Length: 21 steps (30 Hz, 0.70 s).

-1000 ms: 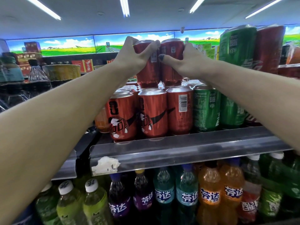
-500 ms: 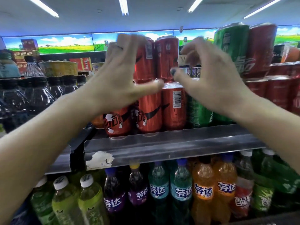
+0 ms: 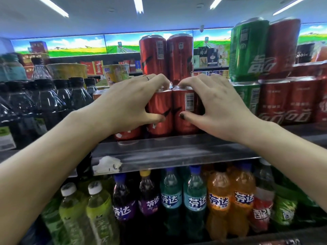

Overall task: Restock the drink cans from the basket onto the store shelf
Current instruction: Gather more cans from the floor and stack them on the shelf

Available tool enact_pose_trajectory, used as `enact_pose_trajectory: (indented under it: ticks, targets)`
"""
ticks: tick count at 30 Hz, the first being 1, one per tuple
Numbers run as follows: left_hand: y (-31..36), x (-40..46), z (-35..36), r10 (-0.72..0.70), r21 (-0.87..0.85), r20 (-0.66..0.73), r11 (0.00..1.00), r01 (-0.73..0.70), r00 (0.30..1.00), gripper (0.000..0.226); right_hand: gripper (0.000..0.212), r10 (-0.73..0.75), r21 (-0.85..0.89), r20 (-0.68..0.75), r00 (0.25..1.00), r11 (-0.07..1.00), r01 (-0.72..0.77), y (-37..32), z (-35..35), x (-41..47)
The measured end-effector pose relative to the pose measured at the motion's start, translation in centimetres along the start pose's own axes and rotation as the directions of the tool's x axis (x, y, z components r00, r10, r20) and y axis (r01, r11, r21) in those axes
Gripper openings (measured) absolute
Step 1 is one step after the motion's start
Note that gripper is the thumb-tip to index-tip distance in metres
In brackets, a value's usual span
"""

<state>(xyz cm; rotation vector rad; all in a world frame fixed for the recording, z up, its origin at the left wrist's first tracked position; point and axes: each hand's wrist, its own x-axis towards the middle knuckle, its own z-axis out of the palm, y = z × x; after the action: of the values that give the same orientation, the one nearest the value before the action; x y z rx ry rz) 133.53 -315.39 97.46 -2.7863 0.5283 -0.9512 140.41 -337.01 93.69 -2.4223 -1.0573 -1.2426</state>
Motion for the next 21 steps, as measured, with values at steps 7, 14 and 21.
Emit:
enact_pose_trajectory:
  ticks: [7,14,21]
  targets:
    - [0.3,-0.5,0.3,0.008,0.052,-0.032,0.999,-0.007,0.999,0.081,0.06,-0.001,-0.026,0.003,1.0,1.0,0.001,-0.2,0.3,-0.3]
    - [-1.9,-4.0,-1.2,-0.204,-0.087,-0.195,0.978,0.19,0.959,0.077,0.053,-0.031,0.053,-0.252,0.967,0.998,0.045,-3.5,-0.1,-1.2]
    - [-2.8,-5.6,0.5,-0.466,-0.296,0.0,0.845,0.446,0.885,0.074,0.047,-0.081,0.099,-0.264,0.961,0.989,0.11,-7.5,0.2,-1.0]
